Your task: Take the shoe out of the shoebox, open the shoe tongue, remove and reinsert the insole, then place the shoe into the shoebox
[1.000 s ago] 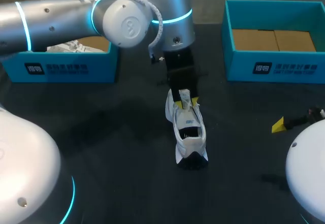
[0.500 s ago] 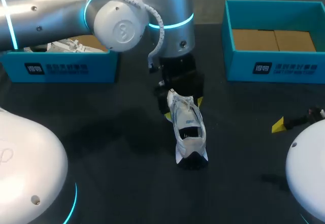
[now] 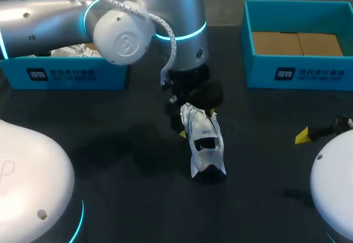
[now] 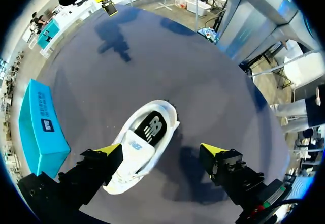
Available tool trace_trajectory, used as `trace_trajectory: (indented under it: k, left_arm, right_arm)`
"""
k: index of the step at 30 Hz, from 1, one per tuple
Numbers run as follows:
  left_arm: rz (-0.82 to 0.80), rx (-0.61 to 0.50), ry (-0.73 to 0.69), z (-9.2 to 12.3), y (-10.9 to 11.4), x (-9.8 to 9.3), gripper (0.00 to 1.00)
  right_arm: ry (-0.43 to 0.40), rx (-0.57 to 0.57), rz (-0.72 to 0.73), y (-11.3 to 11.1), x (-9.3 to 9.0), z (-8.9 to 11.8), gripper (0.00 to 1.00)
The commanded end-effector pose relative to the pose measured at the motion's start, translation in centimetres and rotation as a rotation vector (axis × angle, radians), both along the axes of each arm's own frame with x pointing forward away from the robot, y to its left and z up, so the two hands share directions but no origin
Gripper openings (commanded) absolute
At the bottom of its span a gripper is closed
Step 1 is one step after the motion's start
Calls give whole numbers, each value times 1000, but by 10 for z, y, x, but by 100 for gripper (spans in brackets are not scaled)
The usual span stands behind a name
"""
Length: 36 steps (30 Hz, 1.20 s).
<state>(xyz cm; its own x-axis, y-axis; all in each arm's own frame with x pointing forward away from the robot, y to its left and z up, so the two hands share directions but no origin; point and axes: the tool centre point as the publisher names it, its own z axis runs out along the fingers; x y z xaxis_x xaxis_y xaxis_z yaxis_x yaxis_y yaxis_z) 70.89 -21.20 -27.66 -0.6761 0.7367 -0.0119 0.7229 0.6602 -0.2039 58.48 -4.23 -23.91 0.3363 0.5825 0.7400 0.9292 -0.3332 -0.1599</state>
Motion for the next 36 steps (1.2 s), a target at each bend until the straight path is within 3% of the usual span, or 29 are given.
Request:
trace_trajectory:
  k: [1,6,10,27,36]
  left_arm:
    - [178,62,42,-15,-7,-2,100]
    - [416,133,98,-38,-18,-20,100]
    - [525,93,134,-34,-22,-33,100]
    - [644,159,99,-49,-26,-61,100]
    - [688,201,113,-66,-30,-57,100]
  right_arm:
    - [2,-4,-2,1,-1,1,100]
    - [2,-4,-2,1,-1,1,100]
    - [2,-4,-2,1,-1,1,100]
    - [2,-4,-2,1,-1,1,100]
    - [2,-4,-2,1,-1,1,100]
